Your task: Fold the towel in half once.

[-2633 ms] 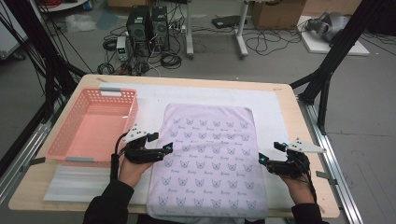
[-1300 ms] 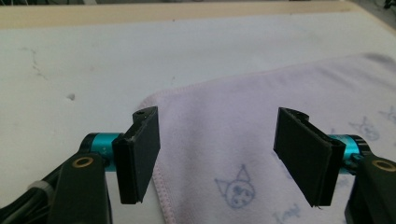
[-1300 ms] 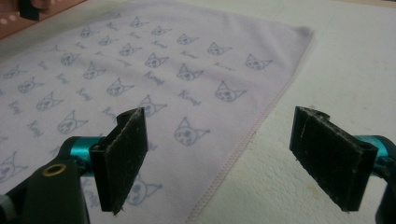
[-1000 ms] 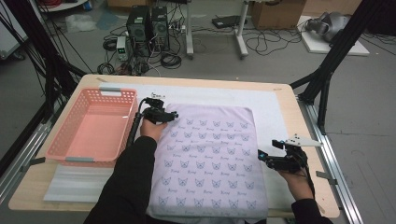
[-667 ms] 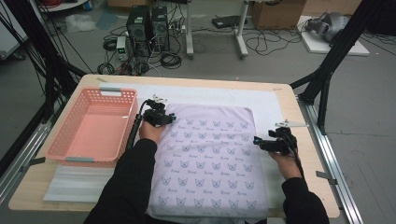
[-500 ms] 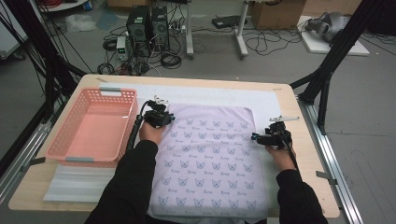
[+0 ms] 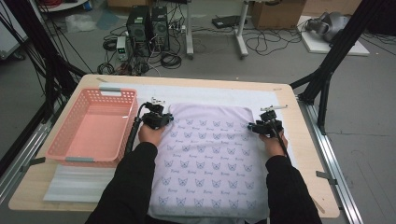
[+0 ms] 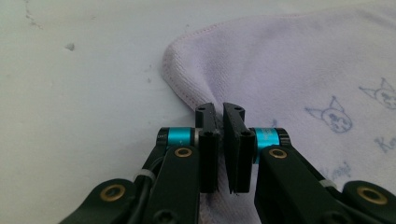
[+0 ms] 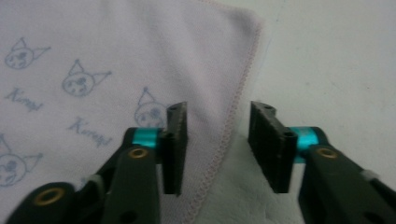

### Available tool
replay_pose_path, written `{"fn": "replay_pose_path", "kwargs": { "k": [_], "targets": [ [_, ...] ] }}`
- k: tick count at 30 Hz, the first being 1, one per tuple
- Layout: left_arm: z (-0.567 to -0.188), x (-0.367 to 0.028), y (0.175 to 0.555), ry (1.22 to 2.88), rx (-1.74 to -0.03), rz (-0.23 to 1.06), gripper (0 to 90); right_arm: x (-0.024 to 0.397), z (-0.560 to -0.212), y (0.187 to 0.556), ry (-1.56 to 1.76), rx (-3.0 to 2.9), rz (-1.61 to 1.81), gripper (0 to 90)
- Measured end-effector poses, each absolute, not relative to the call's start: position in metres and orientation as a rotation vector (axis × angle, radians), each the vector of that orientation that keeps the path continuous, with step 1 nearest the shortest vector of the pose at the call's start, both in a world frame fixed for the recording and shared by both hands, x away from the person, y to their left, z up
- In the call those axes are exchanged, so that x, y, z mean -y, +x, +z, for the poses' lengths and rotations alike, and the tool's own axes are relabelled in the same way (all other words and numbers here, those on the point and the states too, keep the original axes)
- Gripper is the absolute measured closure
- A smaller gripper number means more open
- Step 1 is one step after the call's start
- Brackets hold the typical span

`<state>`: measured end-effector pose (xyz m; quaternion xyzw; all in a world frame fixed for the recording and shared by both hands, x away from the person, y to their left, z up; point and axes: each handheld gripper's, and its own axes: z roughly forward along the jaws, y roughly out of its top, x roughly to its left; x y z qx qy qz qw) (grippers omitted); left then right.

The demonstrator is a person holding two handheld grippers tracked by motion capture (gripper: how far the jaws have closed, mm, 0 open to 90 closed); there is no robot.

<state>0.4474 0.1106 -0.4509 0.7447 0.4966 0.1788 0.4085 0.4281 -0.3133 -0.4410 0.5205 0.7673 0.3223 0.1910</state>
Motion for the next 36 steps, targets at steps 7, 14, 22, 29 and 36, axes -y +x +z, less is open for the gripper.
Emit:
{"fn": "replay_pose_path", "kwargs": {
  "k": [7, 14, 22, 29, 36],
  "targets": [
    [-0.451, -0.115, 0.445, 1.862, -1.260, 0.441, 85.3, 0.310, -0.439, 0.429, 1.391, -2.220, 0.908, 88.2],
    [-0.432, -0.124, 0.452, 1.781, -1.275, 0.481, 85.6, 0.311, -0.435, 0.433, 1.364, -2.133, 0.939, 88.4],
    [-0.411, -0.126, 0.456, 1.747, -1.246, 0.503, 85.6, 0.311, -0.421, 0.438, 1.365, -2.055, 1.008, 88.3],
    [-0.404, -0.125, 0.443, 1.732, -1.222, 0.487, 85.5, 0.313, -0.411, 0.430, 1.343, -2.065, 1.055, 88.3],
    [-0.397, -0.124, 0.425, 1.772, -1.186, 0.503, 85.5, 0.318, -0.410, 0.414, 1.329, -2.087, 1.104, 88.3]
  ]
}}
